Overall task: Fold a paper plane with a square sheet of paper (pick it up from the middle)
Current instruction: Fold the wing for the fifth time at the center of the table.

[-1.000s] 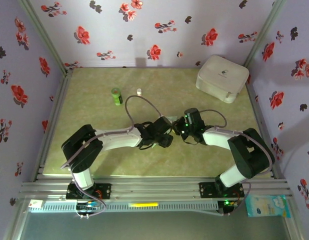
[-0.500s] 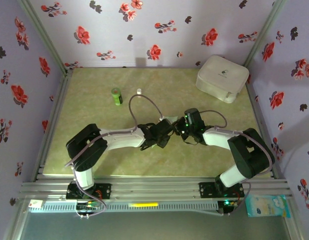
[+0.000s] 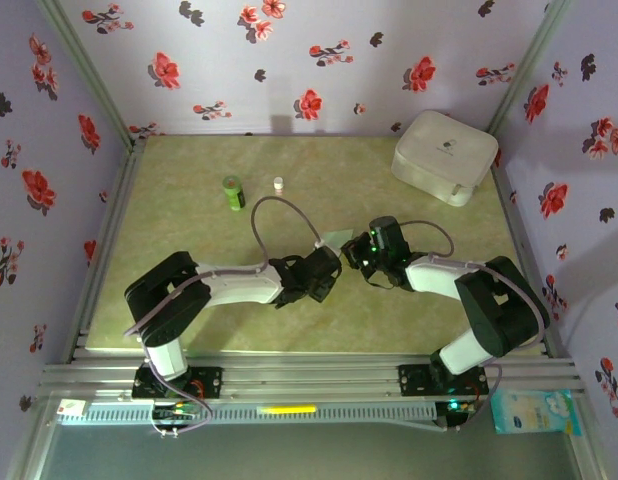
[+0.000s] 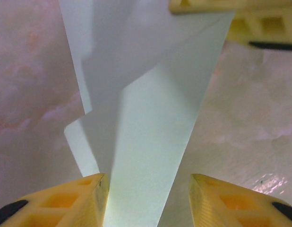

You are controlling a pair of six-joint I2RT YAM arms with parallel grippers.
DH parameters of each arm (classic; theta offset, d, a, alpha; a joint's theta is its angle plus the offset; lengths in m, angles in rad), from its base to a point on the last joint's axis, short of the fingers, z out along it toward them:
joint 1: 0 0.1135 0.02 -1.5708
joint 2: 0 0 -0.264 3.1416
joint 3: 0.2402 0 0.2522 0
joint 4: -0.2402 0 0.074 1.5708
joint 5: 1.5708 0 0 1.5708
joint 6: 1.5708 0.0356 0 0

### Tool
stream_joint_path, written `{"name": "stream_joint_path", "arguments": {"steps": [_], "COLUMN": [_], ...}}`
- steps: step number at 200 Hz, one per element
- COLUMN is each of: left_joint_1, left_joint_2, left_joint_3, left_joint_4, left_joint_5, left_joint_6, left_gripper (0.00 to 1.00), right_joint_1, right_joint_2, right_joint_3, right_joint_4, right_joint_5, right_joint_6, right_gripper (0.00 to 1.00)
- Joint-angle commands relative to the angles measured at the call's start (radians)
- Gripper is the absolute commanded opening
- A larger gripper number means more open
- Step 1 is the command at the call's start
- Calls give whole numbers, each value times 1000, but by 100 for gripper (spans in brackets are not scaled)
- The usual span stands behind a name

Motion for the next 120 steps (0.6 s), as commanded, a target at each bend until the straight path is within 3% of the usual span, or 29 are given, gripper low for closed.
{"name": "stream_joint_path", "arguments": {"steps": [1, 120], "left_joint_1": [-6, -6], "left_joint_2": [-26, 2], "left_joint_3": [-8, -9], "left_joint_4": [51, 38], "left_joint_5": [-38, -71], "left_joint_6": [45, 70], "left_gripper": [46, 24], "right_joint_1": [-4, -7], "right_joint_2": [-11, -16], "right_joint_3": [-15, -22], "right_joint_4": [25, 28], "right_joint_5": [-4, -16], "right_joint_6": [28, 34], "right_gripper": [2, 4]}}
